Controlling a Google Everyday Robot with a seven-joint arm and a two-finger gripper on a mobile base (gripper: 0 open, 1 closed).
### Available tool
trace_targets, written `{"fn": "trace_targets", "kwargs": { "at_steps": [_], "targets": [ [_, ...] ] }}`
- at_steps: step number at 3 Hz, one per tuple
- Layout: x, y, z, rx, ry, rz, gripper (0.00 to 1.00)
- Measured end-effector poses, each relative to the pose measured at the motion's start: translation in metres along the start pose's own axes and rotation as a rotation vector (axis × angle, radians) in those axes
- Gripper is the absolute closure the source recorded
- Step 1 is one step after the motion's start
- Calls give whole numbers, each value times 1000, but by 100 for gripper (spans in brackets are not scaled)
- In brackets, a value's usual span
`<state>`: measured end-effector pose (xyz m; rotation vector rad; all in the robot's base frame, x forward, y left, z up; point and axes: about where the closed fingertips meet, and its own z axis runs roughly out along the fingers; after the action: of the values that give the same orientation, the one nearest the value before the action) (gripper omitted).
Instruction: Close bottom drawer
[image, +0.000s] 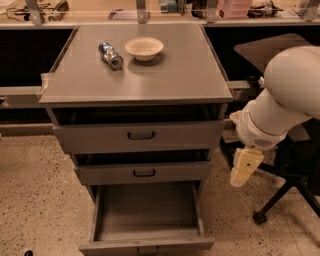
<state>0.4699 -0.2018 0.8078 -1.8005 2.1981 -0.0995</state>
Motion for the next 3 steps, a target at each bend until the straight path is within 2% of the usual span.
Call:
{"fn": "trace_targets", "kwargs": {
  "at_steps": [1,2,3],
  "targets": [
    [-4,-7,4,33,-14,-3,0],
    [-3,-7,13,28,-12,3,0],
    [2,-11,62,9,0,33,0]
  ]
}}
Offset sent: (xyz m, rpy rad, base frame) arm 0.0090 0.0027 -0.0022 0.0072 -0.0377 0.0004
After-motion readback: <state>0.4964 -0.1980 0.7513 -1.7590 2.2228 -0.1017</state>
